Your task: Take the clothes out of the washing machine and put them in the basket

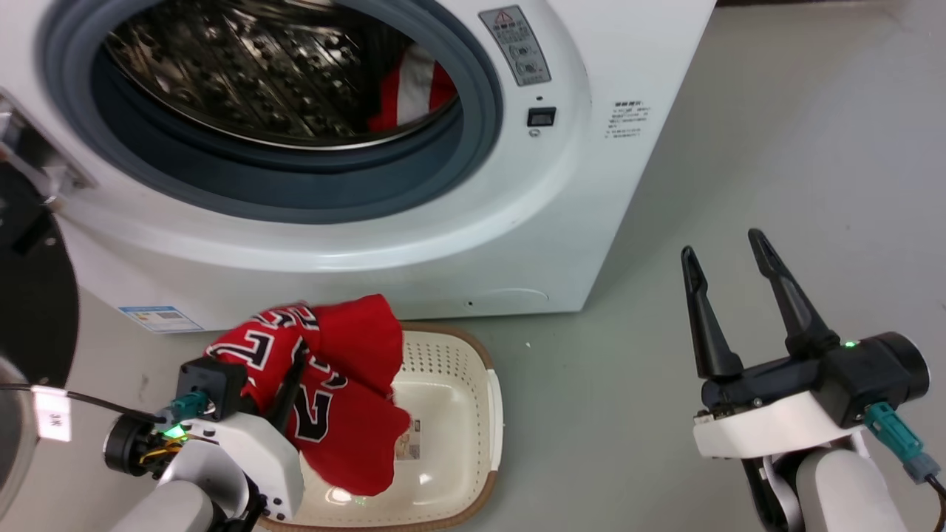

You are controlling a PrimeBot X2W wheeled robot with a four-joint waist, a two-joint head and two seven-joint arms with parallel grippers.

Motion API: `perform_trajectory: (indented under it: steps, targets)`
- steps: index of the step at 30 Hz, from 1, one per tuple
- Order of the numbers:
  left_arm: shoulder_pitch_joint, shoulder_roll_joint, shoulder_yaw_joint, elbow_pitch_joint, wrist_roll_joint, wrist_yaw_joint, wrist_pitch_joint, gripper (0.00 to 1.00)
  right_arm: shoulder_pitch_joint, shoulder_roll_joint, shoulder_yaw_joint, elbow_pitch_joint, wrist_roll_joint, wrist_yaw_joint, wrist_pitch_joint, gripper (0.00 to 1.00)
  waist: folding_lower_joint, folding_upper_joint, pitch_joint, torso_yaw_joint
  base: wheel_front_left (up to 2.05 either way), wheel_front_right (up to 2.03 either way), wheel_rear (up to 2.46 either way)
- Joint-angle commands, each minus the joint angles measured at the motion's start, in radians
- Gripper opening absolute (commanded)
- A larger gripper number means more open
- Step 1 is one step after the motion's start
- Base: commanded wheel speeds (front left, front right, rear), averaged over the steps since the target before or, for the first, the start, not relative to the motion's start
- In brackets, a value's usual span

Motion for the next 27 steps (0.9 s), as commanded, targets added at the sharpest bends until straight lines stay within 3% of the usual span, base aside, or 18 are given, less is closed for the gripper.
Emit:
perform_trajectory:
  steps: [1, 11, 27]
  targets:
    - [-0.023, -0.016, -0.007, 0.039, -0.003, -0.014, -0.010, 0.00, -0.020, 0.002, -0.003, -0.006, -0.004, -0.001, -0.002, 1.00, 0.0001, 0.0000, 0.034, -0.024, 0.00, 0.00, 0.00]
    - [-0.171, -0.125, -0.037, 0.471, 0.004, -0.120, -0.081, 0.00, -0.076, 0.002, -0.012, -0.041, -0.004, -0.001, -0.002, 1.00, 0.0001, 0.0000, 0.199, -0.107, 0.00, 0.00, 0.00]
    - [-0.419, -0.260, -0.050, 0.950, 0.003, -0.214, -0.158, 0.00, -0.126, 0.002, -0.017, -0.086, 0.024, -0.001, -0.002, 1.00, 0.0001, 0.0000, 0.382, -0.180, 0.00, 0.00, 0.00]
